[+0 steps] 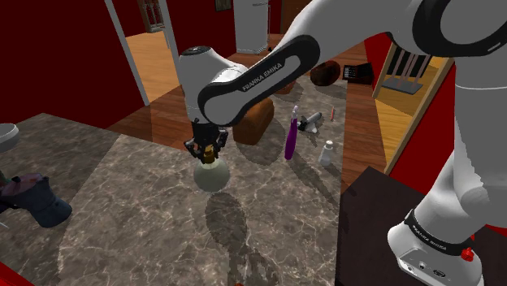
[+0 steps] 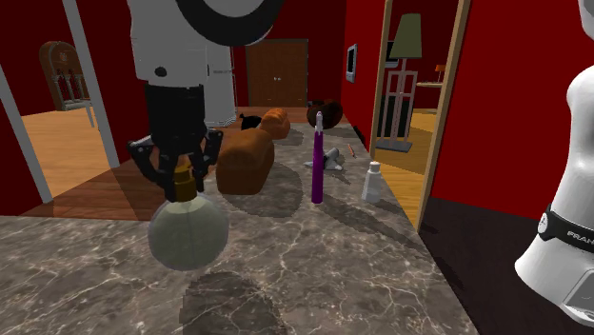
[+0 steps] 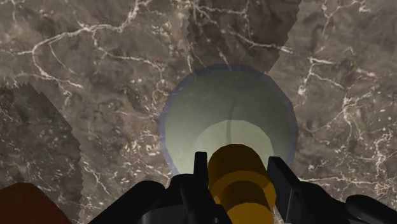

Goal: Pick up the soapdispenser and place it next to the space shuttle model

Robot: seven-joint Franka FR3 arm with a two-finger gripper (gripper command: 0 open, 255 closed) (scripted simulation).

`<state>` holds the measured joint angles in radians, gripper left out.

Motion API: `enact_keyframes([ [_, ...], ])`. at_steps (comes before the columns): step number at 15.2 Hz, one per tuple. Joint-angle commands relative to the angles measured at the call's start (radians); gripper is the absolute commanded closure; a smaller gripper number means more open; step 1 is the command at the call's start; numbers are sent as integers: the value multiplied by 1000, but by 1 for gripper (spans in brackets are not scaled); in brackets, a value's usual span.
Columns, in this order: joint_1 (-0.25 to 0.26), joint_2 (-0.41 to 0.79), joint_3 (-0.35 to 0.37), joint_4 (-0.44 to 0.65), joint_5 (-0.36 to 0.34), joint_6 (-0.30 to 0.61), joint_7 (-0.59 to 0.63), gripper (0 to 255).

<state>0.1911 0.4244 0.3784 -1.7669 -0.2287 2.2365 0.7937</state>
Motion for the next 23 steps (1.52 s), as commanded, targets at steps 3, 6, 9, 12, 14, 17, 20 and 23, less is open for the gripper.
enact_keyframes([
  [3, -5, -24, 7, 23, 14, -45, -11, 255],
  [6, -7, -41, 11, 41, 24, -78, -18, 255],
  [9, -9, -56, 15, 61, 33, -112, -25, 255],
  [12, -11, -69, 19, 84, 41, -147, -31, 255],
  [14, -11, -77, 21, 100, 46, -170, -35, 255],
  [17, -12, -88, 23, 126, 52, -206, -40, 255],
  [20, -11, -96, 25, 155, 58, -243, -44, 255],
  [23, -11, -103, 27, 186, 62, -280, -48, 255],
])
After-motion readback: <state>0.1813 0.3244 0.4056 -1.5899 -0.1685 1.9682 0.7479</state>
